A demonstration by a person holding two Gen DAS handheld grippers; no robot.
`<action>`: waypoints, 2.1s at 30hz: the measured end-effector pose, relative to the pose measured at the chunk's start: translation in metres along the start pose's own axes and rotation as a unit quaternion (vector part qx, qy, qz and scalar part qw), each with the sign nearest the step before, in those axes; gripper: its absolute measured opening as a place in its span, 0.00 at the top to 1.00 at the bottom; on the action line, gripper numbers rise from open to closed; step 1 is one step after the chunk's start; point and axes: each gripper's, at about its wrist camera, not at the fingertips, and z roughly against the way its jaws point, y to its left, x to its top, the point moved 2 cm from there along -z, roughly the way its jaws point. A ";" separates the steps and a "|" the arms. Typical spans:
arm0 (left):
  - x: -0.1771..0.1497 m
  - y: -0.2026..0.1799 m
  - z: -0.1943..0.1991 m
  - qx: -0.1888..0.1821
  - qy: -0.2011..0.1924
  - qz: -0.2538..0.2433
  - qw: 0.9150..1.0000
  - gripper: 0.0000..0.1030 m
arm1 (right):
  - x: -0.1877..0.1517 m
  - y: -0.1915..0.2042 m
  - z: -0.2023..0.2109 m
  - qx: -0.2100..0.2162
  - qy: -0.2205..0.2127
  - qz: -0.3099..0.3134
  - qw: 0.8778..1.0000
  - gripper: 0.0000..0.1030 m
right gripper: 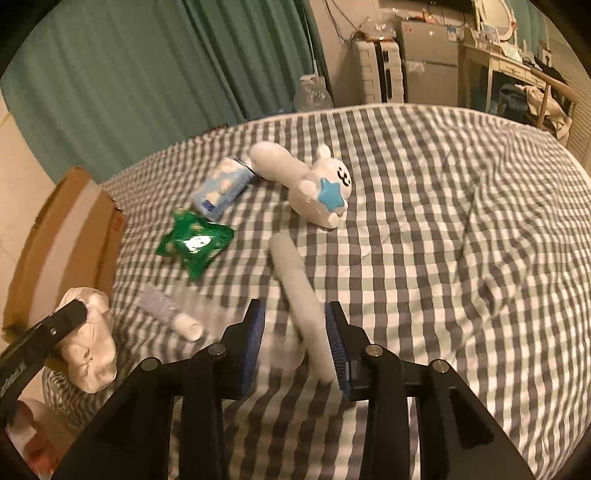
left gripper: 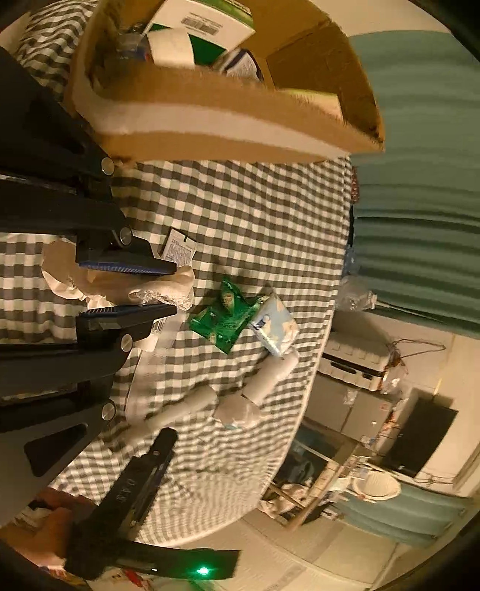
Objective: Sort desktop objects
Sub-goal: 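Carry the cloth and white tube to the box and release both inside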
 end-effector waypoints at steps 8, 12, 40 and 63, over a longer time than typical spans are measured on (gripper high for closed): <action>0.000 -0.015 -0.038 0.015 0.036 -0.025 0.999 0.86 | 0.011 -0.015 -0.029 0.032 0.034 -0.021 0.999 0.67; -0.005 -0.019 -0.052 0.024 0.051 -0.034 0.998 0.86 | 0.011 -0.010 -0.041 0.036 0.052 -0.008 0.998 0.67; 0.019 -0.008 0.093 -0.066 -0.025 -0.022 0.997 0.86 | -0.021 0.052 0.112 0.004 -0.091 0.040 0.995 0.88; 0.099 0.184 0.164 -0.010 -0.039 -0.023 0.999 0.86 | 0.021 0.315 0.137 0.099 -0.112 0.118 0.982 0.85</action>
